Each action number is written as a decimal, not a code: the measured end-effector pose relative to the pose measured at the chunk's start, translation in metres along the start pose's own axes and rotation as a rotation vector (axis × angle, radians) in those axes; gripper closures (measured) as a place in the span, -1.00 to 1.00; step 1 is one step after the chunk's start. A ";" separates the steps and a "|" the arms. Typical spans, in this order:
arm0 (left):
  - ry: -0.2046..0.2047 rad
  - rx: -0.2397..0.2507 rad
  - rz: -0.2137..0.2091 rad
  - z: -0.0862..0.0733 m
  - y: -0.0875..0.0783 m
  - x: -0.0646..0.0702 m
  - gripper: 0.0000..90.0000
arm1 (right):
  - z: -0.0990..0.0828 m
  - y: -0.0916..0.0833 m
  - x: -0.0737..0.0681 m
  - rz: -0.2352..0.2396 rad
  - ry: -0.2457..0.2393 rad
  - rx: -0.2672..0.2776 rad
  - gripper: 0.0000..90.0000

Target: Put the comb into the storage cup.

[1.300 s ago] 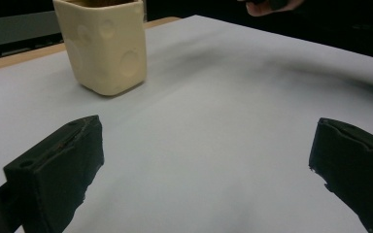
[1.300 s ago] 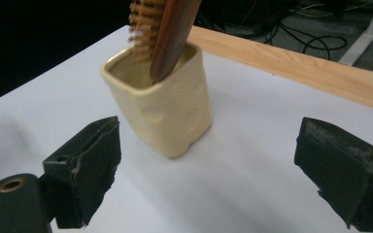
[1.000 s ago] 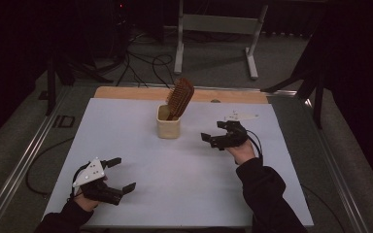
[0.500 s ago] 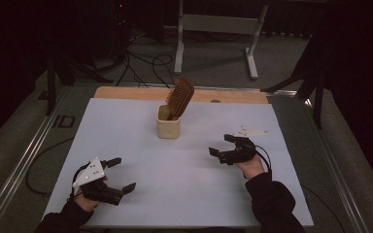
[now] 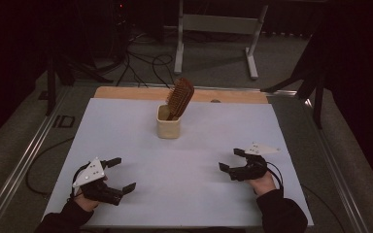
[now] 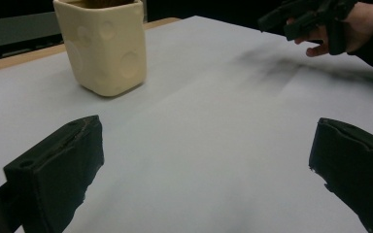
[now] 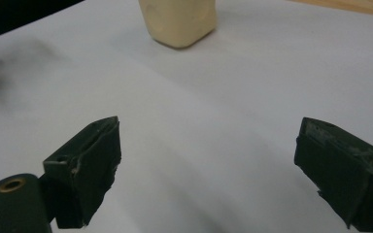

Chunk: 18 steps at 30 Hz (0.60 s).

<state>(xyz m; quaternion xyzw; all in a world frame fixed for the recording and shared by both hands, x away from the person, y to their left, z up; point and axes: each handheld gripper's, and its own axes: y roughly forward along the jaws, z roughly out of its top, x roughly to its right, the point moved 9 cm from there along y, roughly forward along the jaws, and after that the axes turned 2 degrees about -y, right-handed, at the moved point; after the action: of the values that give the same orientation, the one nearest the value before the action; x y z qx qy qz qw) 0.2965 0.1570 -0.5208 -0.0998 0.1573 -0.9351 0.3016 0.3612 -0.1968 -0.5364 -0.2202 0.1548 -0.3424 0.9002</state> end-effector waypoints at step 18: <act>-0.003 0.000 0.005 -0.001 -0.001 -0.002 -1.00 | -0.024 -0.027 -0.006 -0.077 -0.060 0.010 -0.81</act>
<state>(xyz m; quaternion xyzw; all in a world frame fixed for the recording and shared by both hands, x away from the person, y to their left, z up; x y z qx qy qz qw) 0.2971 0.1594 -0.5211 -0.1008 0.1572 -0.9341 0.3043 0.3318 -0.2180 -0.5424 -0.2315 0.1175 -0.3708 0.8917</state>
